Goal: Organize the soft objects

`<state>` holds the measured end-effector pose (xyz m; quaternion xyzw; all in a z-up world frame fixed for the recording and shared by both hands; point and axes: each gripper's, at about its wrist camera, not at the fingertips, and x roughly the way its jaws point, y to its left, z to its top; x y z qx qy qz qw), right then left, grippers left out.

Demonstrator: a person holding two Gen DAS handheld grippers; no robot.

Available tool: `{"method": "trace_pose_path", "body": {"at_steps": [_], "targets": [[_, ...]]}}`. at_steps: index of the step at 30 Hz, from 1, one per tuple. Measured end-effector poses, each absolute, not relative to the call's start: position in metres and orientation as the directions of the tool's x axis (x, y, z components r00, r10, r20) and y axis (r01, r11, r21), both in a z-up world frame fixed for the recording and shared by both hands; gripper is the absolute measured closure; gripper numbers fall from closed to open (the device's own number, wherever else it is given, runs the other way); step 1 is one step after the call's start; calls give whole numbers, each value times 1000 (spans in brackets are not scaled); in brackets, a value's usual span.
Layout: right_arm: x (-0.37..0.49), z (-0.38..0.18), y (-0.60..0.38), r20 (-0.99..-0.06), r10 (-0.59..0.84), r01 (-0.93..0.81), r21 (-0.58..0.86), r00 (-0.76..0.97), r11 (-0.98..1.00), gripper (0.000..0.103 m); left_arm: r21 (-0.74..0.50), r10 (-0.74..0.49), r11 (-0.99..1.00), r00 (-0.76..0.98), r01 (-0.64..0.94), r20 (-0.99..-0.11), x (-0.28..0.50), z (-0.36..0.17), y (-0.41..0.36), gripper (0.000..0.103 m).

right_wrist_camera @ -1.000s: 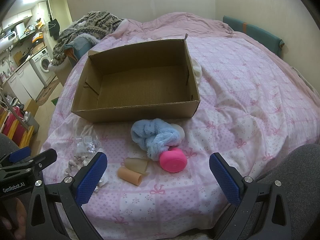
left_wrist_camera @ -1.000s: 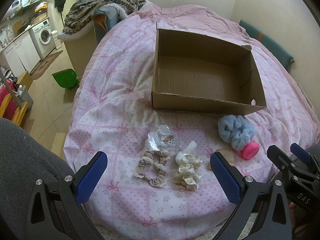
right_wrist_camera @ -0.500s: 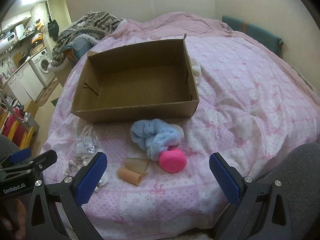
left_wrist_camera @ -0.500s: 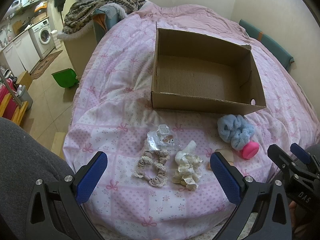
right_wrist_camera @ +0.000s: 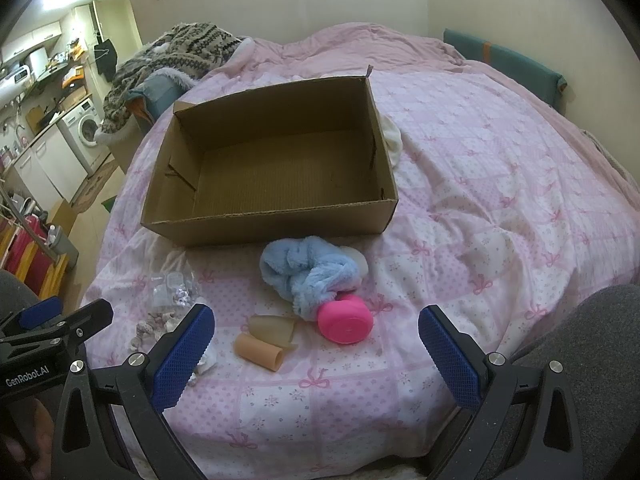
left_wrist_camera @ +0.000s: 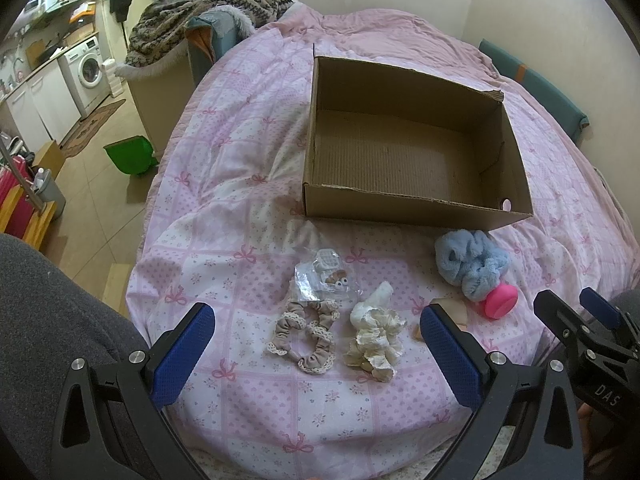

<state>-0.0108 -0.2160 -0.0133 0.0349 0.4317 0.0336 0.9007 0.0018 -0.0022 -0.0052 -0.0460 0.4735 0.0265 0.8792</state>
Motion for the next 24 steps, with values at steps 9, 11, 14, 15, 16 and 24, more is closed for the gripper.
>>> {"method": "trace_pose_path", "body": {"at_steps": [9,11,14,15,16,24], "targets": [[-11,-13,-216,-776,91,-31,93,624,995,0,-56,2,994,550,-89,-835,2,-5,-2,0],[-11,-14,-216,-777,91,-30,92,623,995,0,-56,3,994,550,-90,-835,2,-5,-2,0],[-11,-14,-215,-777,92,-31,93,622,995,0,-57,2,994,549,-91,-836,2,-5,-2,0],[-11,-13,-216,-777,91,-30,92,623,995,0,-57,2,994,549,-91,-836,2,-5,-2,0],[-11,-13,-216,-777,91,-31,93,623,995,0,-57,2,994,549,-90,-836,2,-5,-2,0],[-10,-13,-216,-781,87,-28,89,618,996,0,-70,-10,993,535,-93,-845,-1,-10,3,0]]}}
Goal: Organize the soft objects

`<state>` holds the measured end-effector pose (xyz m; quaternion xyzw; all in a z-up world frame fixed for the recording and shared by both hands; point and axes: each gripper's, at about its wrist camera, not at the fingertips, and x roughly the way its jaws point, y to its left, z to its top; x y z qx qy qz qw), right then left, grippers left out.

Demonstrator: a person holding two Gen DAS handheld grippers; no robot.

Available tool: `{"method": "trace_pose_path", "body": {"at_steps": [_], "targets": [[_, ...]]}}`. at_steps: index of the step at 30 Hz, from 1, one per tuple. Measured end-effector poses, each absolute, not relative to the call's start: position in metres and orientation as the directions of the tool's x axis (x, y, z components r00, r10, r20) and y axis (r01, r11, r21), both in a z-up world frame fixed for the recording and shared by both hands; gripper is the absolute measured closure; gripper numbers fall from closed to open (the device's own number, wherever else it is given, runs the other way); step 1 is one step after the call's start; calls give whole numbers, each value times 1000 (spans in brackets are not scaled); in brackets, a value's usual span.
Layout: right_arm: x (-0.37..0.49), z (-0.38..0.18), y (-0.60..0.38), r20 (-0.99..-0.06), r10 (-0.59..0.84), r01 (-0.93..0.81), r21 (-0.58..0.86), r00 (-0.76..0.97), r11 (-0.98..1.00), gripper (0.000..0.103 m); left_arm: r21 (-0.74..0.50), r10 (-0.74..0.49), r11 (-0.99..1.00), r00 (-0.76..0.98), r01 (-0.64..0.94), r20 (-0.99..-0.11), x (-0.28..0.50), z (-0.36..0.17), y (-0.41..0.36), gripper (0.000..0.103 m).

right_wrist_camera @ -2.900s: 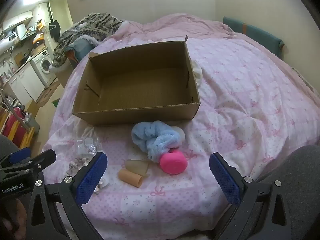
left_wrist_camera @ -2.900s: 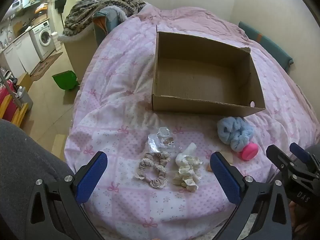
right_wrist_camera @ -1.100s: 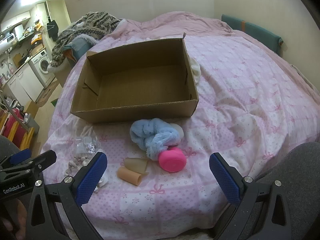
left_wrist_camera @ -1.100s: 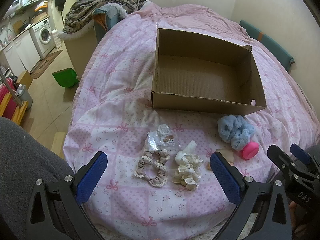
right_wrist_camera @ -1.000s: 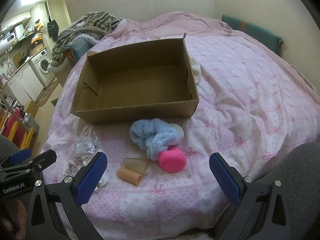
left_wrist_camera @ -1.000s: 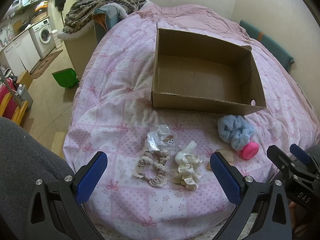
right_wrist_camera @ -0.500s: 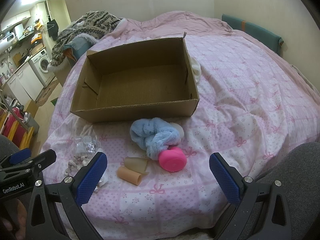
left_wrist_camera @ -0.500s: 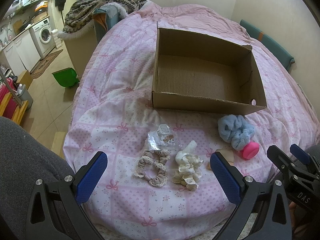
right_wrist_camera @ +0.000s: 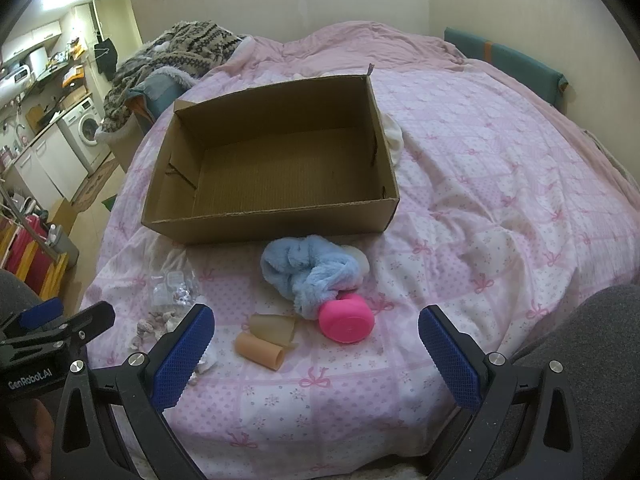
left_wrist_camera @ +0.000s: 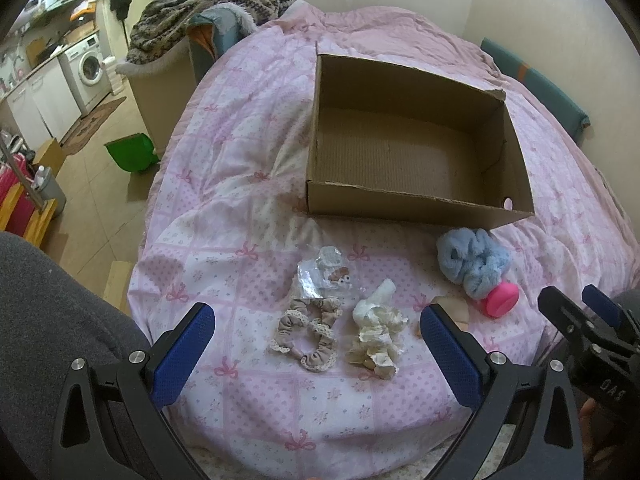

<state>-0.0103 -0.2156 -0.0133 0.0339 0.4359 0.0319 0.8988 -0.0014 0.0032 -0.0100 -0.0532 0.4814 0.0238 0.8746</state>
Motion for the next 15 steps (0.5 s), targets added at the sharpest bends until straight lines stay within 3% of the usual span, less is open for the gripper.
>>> {"method": "trace_pose_path", "body": {"at_steps": [9,15], "targets": [[21,10,-239,-817,209,-35,226,538,973,0,-60,12,985,413,-160,-911,22,-3,24,0],[51,-25,-243,-878,383,13,403,287,915,0,-76,-20,981,295,-178,-955,55,-8,47,0]]}}
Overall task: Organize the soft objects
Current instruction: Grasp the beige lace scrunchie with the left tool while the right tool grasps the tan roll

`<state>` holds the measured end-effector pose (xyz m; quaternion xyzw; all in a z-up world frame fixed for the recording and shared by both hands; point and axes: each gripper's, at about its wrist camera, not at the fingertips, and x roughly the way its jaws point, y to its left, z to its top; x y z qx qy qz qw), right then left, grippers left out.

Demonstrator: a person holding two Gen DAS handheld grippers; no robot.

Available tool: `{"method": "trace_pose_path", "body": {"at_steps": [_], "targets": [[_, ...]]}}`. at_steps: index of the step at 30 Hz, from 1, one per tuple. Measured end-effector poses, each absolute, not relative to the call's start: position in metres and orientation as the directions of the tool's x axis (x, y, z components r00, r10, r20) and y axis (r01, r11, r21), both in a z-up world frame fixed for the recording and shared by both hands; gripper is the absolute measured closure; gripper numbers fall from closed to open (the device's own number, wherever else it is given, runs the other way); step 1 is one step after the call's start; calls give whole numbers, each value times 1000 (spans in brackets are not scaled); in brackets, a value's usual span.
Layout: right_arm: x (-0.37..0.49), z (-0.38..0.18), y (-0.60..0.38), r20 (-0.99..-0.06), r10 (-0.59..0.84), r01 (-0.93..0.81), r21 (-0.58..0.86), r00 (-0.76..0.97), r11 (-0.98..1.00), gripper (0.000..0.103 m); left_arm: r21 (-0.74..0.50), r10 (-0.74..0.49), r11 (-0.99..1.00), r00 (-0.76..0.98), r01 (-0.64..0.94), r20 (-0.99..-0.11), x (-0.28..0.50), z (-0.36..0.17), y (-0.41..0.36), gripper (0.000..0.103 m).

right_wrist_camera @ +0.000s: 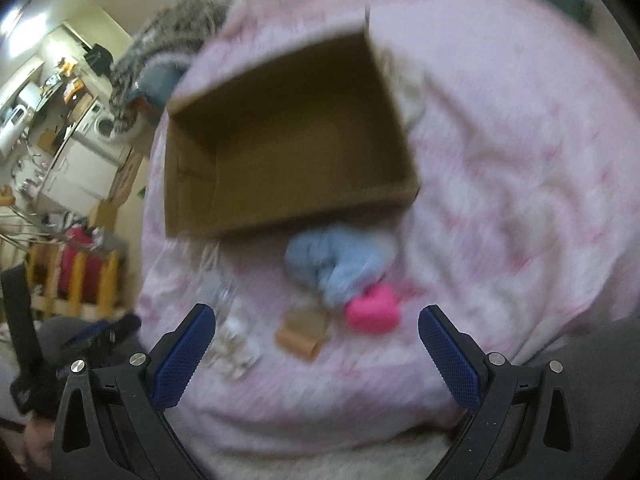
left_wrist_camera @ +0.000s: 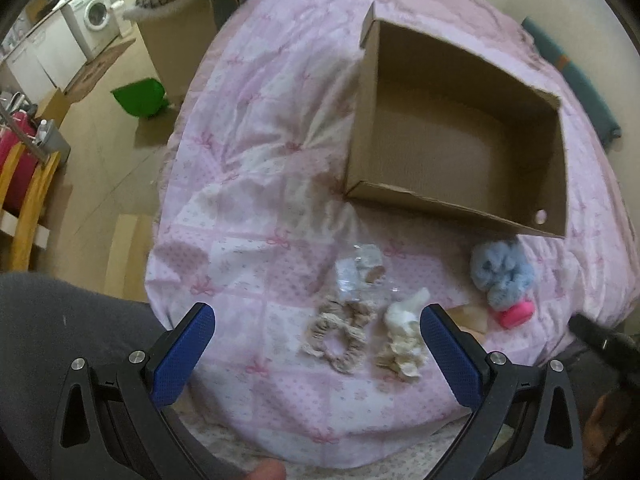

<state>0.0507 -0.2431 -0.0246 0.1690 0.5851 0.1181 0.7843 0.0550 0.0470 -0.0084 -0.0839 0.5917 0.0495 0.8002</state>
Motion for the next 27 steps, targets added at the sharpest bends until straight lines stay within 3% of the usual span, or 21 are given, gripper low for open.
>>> {"method": "trace_pose_path", "body": {"at_steps": [2,4,6,10,14,19,21,27], "targets": [[51,-41,-235,-874,432,16,446,221,895,0,-88,-44,981,240,-176,-970,64,-18,52,1],[48,-53,-226,-872,451,0,459,192,888,0,-88,-54,980,186,-180,-981,70,-32,55,11],[46,-64,-222,-870,461,-3,468,175,884,6,-88,-65,981,131,-170,-989,74,-48,53,29],[49,-84,-227,-847,515,57,525,130,849,21,-110,-105,980,40,-168,-994,77,-77,47,40],[53,-104,-234,-822,562,132,570,92,811,44,-110,-113,981,-11,-159,-994,81,-101,37,47],[58,-114,-229,-821,568,137,571,64,810,49,-119,-127,980,-41,-157,-991,85,-122,30,61],[59,-120,-221,-825,565,122,564,38,816,56,-134,-143,978,-43,-157,-989,85,-126,28,72],[66,-133,-204,-850,526,97,525,18,845,73,-143,-147,983,-33,-116,-989,77,-130,16,94]]}}
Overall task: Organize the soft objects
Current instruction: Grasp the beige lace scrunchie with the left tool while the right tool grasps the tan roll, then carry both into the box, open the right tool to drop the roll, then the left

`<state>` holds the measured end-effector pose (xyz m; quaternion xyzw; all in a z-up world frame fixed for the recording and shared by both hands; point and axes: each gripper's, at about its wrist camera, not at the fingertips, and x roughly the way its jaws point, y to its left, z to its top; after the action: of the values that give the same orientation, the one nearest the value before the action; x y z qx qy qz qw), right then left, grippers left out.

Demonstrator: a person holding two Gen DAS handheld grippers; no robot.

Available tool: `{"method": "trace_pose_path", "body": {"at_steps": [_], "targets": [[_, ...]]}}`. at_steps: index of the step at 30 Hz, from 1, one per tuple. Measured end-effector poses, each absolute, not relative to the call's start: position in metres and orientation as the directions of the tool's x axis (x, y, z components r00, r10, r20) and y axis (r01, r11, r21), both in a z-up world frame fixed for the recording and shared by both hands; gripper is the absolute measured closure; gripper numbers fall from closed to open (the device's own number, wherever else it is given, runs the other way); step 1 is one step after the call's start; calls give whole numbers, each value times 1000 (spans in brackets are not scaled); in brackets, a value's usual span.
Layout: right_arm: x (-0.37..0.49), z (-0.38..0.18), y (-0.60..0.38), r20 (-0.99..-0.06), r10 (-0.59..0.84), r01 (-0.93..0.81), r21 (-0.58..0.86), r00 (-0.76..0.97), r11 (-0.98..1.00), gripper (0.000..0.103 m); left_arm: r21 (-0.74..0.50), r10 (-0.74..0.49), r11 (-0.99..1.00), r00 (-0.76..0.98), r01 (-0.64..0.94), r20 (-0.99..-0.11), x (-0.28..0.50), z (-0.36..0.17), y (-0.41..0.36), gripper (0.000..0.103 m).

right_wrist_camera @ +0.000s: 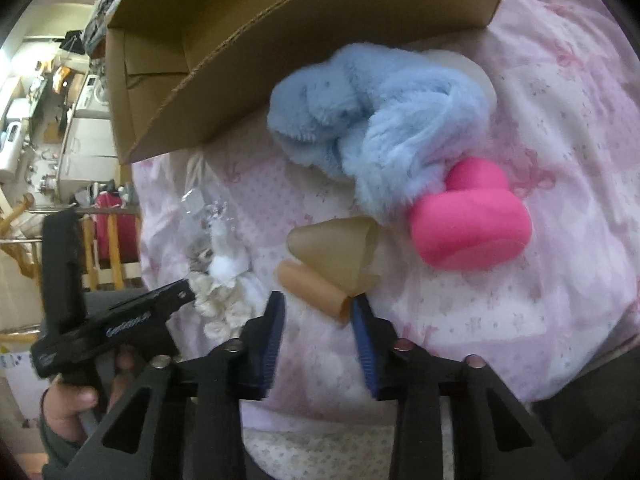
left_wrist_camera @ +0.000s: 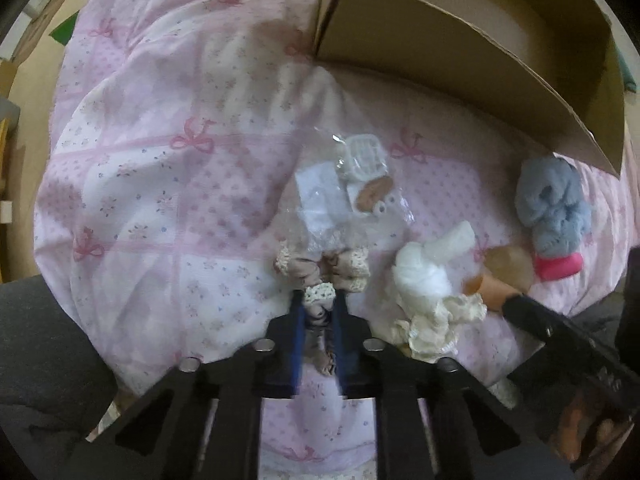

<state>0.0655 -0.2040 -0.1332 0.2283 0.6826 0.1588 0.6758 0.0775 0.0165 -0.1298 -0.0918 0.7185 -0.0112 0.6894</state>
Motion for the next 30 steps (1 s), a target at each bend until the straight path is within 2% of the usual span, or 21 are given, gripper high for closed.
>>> {"method": "trace_pose_path", "body": {"at_steps": [1,2,5,16,23,30], "targets": [[67,-135,-204,-856,517,95,516,18,852,79,-139,-144,983,-29,-116,-989,75,-129,16,94],[67,-136,-203,-862,506,92,505,18,858,89,-146,-151,982,-29,-122,-988,72,-125,16,95],[64,-133,-203,-862,506,70,507,29,859,99,-158,-160,979,-7,-129,-987,60,-107,18,95],[43,-63,-203,-822,548,-95,540,153,836,100,-198,-167,967,182,-162,-969,23,-25,45,95],[50,-6,-217,-765,585,-161,563,269,810,100,-184,-138,977,338,-109,-931,46,34,34,95],[82,34,-214,-782,493,-236,433,382,870,100,-153,-117,987,447,-47,-887,99,64,17,95]]}}
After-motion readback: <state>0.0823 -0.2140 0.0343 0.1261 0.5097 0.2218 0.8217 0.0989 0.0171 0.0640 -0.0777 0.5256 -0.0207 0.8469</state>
